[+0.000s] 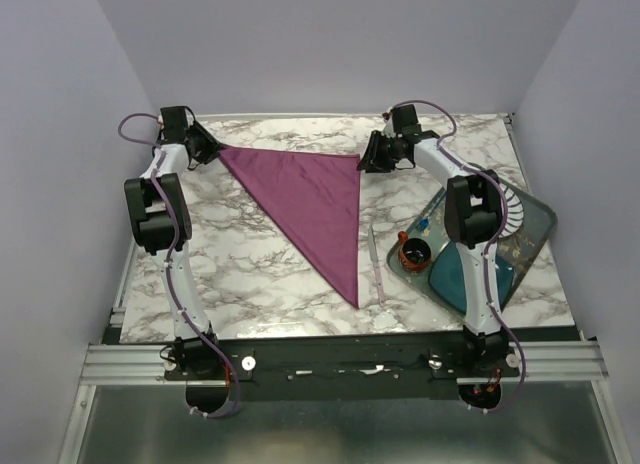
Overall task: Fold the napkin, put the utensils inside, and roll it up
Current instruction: Fold the napkin
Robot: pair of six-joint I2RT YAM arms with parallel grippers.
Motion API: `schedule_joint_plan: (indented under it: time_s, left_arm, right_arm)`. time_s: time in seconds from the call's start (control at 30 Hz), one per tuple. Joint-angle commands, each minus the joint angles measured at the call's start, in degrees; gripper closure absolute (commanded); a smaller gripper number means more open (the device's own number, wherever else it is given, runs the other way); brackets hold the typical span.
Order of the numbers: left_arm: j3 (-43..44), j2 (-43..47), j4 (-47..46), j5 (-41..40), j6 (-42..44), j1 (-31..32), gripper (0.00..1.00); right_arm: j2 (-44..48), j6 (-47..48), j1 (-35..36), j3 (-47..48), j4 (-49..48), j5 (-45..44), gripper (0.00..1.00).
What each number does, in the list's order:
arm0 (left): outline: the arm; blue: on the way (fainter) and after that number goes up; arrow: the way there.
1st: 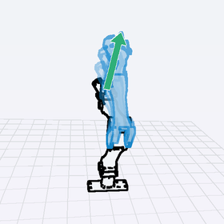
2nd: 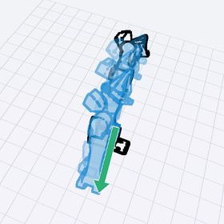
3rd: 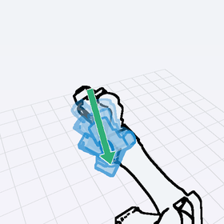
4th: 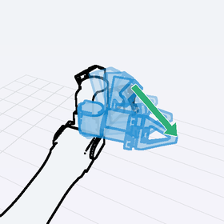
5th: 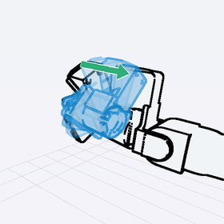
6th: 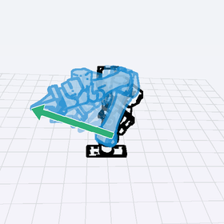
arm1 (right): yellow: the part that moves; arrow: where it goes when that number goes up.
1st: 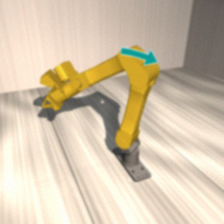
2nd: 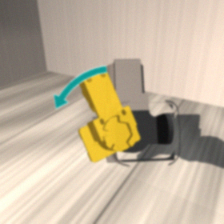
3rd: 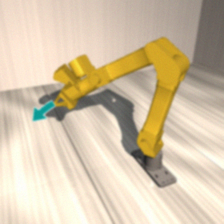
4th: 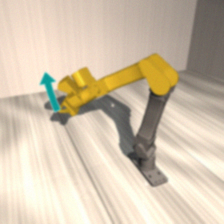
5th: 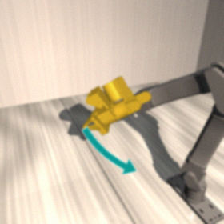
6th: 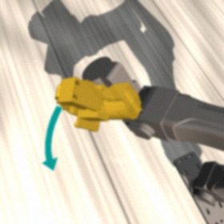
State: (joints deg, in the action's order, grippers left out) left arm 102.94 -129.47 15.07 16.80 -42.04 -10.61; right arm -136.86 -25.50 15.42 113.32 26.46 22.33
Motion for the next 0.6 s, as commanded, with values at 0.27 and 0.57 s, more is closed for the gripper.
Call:
schedule_joint_plan:
  time_s: [0.27,0.57]
  left_arm:
    - [3.0,-6.8,-17.1,6.4,-11.7,-1.1,0.82]
    - [9.3,-15.6,-15.2,4.5,-17.6,-3.3,0.92]
  right_arm:
    - [9.9,0.0,2.1,-8.7,-0.8,9.0,0.63]
    - [24.6,-0.4,10.3,-28.6,-6.5,12.4,0.64]
